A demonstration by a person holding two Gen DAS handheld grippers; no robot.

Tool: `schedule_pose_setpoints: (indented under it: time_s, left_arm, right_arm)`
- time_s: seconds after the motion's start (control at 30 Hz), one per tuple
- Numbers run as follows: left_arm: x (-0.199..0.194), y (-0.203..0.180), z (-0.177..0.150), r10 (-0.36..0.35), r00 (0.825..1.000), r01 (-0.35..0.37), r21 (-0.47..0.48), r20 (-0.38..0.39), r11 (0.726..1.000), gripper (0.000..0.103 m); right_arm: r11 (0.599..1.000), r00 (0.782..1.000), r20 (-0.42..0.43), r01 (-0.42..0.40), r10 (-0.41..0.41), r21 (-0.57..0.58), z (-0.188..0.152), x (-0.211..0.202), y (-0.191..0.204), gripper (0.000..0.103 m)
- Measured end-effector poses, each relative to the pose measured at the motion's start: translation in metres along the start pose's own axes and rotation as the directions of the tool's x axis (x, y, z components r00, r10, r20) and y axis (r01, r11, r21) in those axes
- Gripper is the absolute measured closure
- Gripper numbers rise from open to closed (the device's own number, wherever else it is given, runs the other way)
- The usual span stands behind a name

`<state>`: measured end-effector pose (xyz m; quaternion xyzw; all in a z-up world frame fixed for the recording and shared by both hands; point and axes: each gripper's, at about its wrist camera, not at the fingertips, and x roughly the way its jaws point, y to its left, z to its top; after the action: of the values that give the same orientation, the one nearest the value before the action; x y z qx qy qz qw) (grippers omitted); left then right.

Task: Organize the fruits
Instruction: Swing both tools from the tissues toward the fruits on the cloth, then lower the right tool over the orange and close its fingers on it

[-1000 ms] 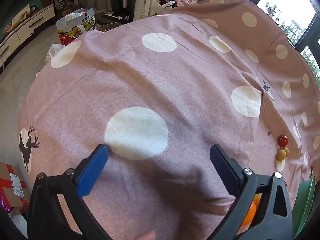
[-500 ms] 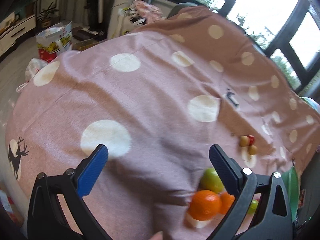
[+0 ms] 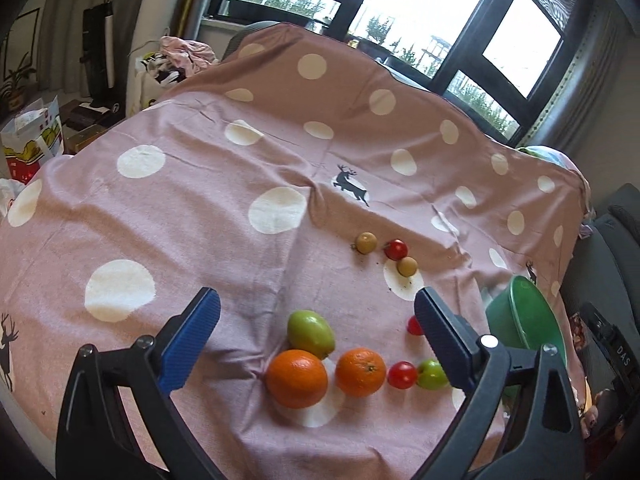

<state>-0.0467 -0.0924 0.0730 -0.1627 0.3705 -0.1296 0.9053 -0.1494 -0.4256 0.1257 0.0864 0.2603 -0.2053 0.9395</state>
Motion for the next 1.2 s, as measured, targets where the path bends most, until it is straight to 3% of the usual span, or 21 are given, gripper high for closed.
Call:
schedule_pose_setpoints:
  time_s: [0.07,0.2,0.37,0.47,0.67,0.8,1.0,1.07,1.2]
  left_arm:
    - [0.001,-0.002,-0.001,0.0,1.0,0.0,0.005,-0.006,1.0,0.007]
    - [0.004,-0.003,-0.002,0.013,1.0,-0.012,0.018,-0.022,1.0,0.009]
    - [0.009,-0.002,-0.003,-0.006,0.998,0.006,0.005,-0.061,1.0,0.012]
    - [0.01,-0.003,-0.004,0.0,0.998,0.001,0.019,-0.068,1.0,0.015]
    - [0.013,-0.006,-0.007,-0.008,0.995,0.011,0.031,-0.097,0.999,0.026]
    - [0.014,-0.005,-0.007,-0.057,0.99,0.059,0.009,-0.129,0.998,0.031]
    - [0.015,-0.007,-0.008,-0.021,0.991,0.024,0.022,-0.136,0.999,0.034]
    - [0.016,-0.005,-0.008,-0.028,0.989,0.03,0.015,-0.148,0.999,0.037]
    - [0.021,-0.007,-0.01,-0.057,0.981,0.061,0.016,-0.184,0.998,0.046]
  right_arm:
    - [0.997,0.997,-0.025,-0.079,0.079,-0.019,-0.001,0.0,0.025,0.017]
    - [0.969,0.963,-0.109,-0.247,0.246,0.001,-0.007,0.012,0.063,0.018]
    - [0.953,0.94,-0.175,-0.303,0.295,-0.024,-0.021,0.021,0.105,0.018]
    - [0.937,0.915,-0.223,-0.349,0.336,-0.02,-0.026,0.028,0.114,0.018]
    - [0.929,0.901,-0.24,-0.37,0.362,0.011,-0.03,0.036,0.112,0.019]
    - [0.915,0.886,-0.232,-0.397,0.402,0.07,-0.03,0.04,0.103,0.019]
    - [0.924,0.89,-0.246,-0.372,0.383,0.092,-0.028,0.043,0.095,0.019]
    - [0.919,0.882,-0.258,-0.378,0.395,0.114,-0.027,0.044,0.092,0.019]
    - [0.896,0.837,-0.32,-0.408,0.443,0.175,-0.029,0.052,0.09,0.019]
